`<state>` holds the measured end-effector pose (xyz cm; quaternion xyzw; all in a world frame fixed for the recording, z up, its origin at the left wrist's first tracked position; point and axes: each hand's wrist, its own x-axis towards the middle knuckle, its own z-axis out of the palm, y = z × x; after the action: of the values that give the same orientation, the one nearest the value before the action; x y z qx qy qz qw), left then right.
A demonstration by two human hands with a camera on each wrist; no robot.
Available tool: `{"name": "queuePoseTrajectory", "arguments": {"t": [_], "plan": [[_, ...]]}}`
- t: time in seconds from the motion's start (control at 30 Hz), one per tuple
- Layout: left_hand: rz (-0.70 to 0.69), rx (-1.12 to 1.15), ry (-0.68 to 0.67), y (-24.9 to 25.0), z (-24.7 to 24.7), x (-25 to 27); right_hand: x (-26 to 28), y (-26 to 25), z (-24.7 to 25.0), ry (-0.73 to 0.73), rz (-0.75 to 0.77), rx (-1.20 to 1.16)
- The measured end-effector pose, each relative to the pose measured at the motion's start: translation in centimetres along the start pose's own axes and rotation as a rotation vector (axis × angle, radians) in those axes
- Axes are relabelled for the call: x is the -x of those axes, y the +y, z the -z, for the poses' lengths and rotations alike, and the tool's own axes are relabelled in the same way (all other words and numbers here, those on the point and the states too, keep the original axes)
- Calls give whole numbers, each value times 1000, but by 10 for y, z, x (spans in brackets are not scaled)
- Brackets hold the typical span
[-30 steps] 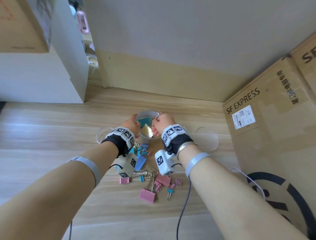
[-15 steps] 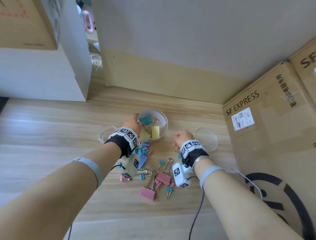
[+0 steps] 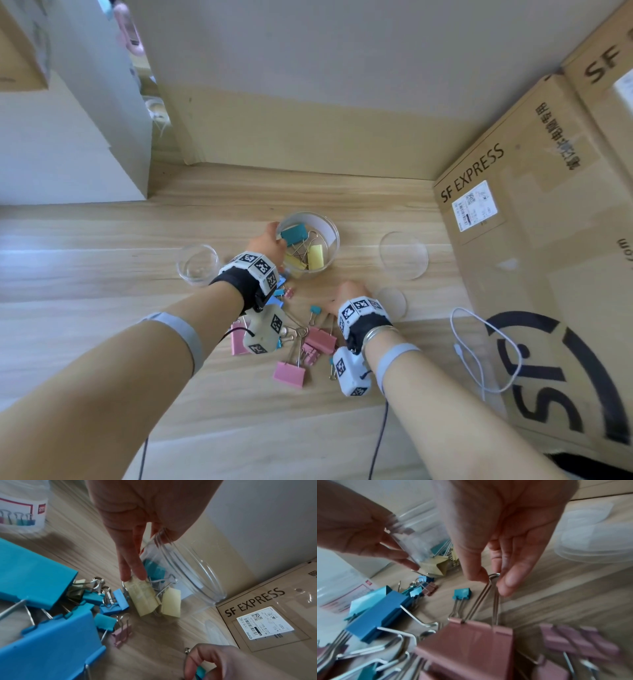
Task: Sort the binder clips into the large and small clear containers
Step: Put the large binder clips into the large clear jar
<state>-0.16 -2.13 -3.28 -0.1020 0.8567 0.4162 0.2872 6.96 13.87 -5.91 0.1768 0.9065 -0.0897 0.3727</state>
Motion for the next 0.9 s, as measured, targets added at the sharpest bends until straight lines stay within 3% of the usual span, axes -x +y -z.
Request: {"name": "queuePoseTrajectory", "arguments": {"t": [0.17, 0.4, 0.63, 0.77, 0.9], "plan": [[17, 1, -4, 1, -2, -2, 0, 10, 0, 122, -15, -222], [20, -62, -18, 1, -6, -2, 5, -5, -7, 89, 12, -141], [5, -67, -4, -1, -7, -3, 3, 2, 7, 18, 53, -260], [5, -40, -12, 0, -8, -2, 6, 14, 29, 55, 119, -433], [29, -10, 3, 1, -7, 0, 18, 14, 69, 131, 201, -806]]}}
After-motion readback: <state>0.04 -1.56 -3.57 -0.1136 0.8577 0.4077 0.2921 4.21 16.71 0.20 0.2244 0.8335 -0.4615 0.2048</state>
